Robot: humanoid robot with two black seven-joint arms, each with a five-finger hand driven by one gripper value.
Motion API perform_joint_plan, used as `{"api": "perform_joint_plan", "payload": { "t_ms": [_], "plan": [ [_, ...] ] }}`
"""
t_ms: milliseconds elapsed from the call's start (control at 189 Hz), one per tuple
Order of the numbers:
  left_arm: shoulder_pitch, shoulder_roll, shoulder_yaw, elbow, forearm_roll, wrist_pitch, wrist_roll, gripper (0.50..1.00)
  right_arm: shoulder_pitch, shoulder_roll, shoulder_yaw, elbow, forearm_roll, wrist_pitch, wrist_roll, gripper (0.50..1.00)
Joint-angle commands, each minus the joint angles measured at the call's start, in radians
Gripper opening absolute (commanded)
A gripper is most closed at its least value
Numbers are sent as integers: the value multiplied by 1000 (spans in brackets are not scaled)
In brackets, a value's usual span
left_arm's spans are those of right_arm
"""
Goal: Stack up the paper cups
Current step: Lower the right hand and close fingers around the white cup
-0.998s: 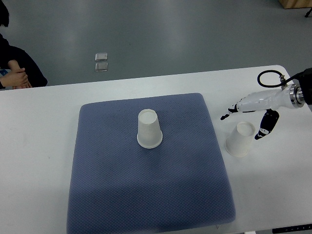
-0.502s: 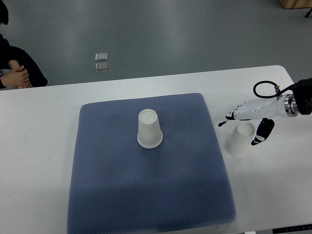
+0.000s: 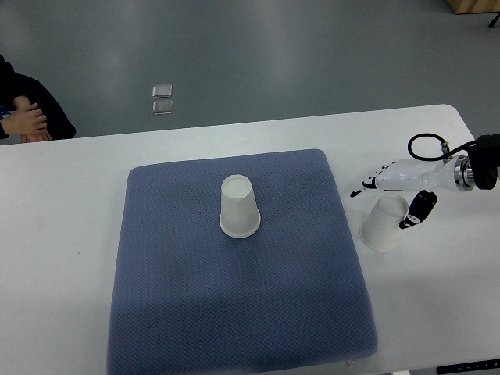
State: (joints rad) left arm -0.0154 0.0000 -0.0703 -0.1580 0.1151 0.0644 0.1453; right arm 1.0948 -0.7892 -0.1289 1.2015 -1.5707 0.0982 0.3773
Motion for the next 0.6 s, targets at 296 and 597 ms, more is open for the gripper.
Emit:
{"api": "perform_joint_plan", "payload": {
  "t_ms": [296,597],
  "plan": [
    [0,0,0,0,0,0,0,1000,-23,1,0,-2,0,-11,0,885],
    [0,0,0,0,0,0,-1,1000,-36,8,0,-8,0,-11,0,854]
  ]
}}
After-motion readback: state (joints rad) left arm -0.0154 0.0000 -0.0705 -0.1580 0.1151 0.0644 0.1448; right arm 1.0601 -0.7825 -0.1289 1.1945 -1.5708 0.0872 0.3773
